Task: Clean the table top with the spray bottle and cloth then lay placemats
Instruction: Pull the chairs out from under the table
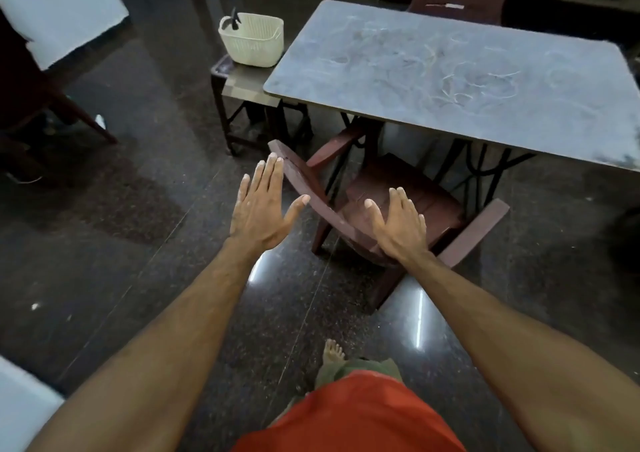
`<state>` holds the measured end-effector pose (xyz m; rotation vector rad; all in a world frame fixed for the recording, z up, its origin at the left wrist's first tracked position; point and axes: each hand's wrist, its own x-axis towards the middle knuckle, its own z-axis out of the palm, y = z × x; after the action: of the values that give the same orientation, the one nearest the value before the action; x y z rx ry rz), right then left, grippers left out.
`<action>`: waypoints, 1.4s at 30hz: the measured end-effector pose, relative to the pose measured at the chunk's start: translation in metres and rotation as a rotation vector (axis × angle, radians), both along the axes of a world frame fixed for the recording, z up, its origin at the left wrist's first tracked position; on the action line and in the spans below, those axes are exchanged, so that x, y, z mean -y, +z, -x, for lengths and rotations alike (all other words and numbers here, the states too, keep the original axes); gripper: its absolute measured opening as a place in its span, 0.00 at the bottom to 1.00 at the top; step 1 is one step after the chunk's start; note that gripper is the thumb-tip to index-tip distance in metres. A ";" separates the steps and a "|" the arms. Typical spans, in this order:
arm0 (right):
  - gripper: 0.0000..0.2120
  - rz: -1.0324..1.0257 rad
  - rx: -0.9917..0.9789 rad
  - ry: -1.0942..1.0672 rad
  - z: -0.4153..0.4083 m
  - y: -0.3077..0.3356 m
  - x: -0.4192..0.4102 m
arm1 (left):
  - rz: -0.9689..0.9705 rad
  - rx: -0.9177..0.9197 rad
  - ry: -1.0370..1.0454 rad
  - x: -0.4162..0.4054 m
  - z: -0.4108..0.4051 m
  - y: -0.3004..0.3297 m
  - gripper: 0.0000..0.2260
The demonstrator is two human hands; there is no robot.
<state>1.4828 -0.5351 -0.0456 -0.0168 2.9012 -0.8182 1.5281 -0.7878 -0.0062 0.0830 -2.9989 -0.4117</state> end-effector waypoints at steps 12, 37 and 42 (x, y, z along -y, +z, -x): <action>0.40 -0.021 0.252 -0.206 0.029 -0.038 -0.036 | 0.039 -0.011 -0.046 0.022 0.088 0.001 0.36; 0.33 0.044 0.732 -0.696 0.030 -0.047 -0.027 | 0.053 0.822 -0.275 0.048 0.267 -0.046 0.18; 0.19 0.125 0.772 -0.812 0.031 -0.042 -0.028 | -0.038 0.995 -0.281 0.048 0.284 -0.051 0.10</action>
<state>1.4520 -0.5073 -0.0876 1.2214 2.0555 -0.8291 1.2438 -0.8362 -0.0575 -0.1962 -4.0042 -0.5892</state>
